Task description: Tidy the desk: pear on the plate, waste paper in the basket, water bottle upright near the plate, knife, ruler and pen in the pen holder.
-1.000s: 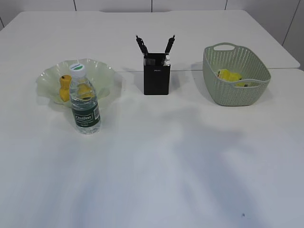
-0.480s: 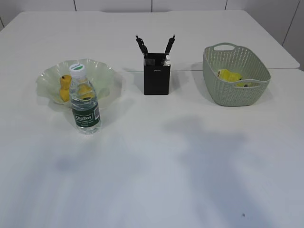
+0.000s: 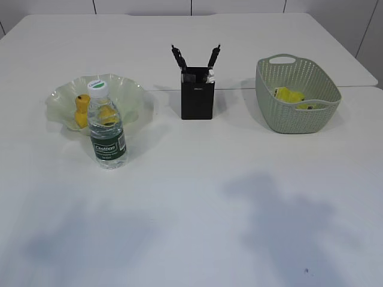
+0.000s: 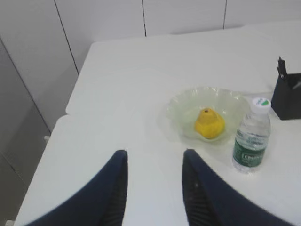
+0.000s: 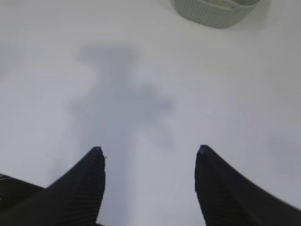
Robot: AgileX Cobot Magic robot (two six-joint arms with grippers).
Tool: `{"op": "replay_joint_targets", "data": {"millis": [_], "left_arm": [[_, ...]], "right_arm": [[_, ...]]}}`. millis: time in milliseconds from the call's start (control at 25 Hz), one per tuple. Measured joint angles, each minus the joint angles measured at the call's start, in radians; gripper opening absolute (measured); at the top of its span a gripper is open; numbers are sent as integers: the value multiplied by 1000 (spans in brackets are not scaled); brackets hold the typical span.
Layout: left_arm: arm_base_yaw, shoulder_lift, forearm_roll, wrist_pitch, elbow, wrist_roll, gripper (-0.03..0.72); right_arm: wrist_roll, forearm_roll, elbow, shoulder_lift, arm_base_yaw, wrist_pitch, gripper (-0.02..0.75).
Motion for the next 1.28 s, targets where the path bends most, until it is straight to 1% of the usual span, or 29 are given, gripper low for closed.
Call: {"op": "replay_joint_targets", "data": {"millis": [80, 240, 320, 400, 600, 840, 1040, 1160, 1280], "left_arm": [[0, -1, -72, 25, 15, 87, 253], [0, -18, -274, 56, 59, 268, 231], [0, -47, -335, 49, 78, 300, 230], [0, -82, -358, 28, 99, 315, 230], [0, -211, -368, 37, 126, 321, 230], [0, -364, -368, 112, 130, 322, 233], [0, -368, -370, 222, 132, 322, 237], [0, -368, -383, 255, 132, 322, 237], [0, -368, -403, 332, 132, 322, 237]], "right_arm": [[18, 27, 48, -44, 0, 0, 475], [54, 102, 125, -170, 0, 15, 484], [59, 138, 153, -233, 0, 31, 484], [59, 155, 167, -294, 0, 41, 484], [62, 151, 184, -386, -3, 78, 485], [56, 91, 187, -479, -62, 87, 484], [56, 79, 242, -517, -69, 89, 484], [56, 46, 290, -553, -69, 89, 484], [56, 9, 338, -601, -69, 80, 484]]}}
